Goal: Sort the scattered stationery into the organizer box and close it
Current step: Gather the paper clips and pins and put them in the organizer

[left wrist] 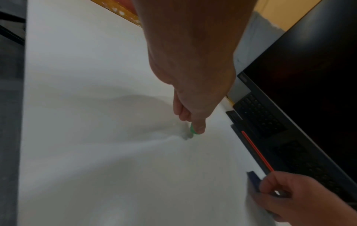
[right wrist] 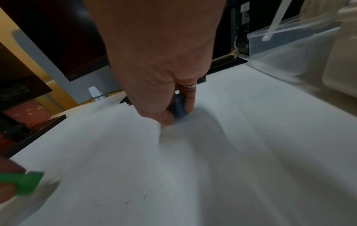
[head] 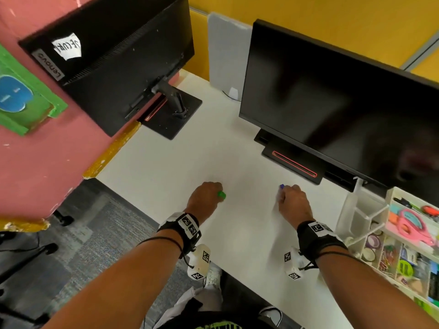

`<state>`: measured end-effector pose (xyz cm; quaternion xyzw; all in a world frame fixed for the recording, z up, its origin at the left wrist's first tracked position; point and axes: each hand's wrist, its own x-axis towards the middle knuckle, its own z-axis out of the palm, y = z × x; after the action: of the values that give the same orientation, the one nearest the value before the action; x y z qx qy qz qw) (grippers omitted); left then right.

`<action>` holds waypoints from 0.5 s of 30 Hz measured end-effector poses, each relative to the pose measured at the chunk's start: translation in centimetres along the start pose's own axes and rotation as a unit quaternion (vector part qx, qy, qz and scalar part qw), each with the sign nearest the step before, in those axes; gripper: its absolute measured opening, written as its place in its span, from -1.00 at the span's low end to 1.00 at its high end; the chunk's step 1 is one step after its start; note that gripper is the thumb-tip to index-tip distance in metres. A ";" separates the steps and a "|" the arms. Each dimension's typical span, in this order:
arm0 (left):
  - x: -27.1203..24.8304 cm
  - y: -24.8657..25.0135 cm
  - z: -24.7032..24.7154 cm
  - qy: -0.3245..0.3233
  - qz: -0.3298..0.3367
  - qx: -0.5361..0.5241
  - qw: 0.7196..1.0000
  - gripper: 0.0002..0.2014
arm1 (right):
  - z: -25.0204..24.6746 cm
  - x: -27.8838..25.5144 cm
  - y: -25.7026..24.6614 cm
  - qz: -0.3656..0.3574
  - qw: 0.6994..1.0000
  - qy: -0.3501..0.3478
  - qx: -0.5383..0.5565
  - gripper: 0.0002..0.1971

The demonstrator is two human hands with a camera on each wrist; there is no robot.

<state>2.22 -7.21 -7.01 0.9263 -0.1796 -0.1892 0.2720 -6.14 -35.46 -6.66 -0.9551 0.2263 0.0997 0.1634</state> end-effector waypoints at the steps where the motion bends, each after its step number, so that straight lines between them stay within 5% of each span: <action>1: 0.0 0.8 0.1 0.003 0.001 -0.025 1.000 -0.84 | 0.3 -0.3 0.1 0.000 1.000 0.009 0.012 -0.80; 9: -1.5 9.4 2.7 -0.013 0.116 -0.086 0.989 -0.72 | -2.6 -5.1 0.8 0.032 0.977 0.018 0.209 -0.82; 15: -4.0 17.0 5.7 -0.054 0.194 -0.099 0.975 -0.71 | -6.5 -12.8 7.2 -0.003 0.965 0.074 0.251 -0.76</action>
<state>-7.74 -21.35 -0.75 0.8307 -0.3508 -0.1990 0.3837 -19.96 -38.80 0.83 -0.8888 0.2522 -0.0316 0.3813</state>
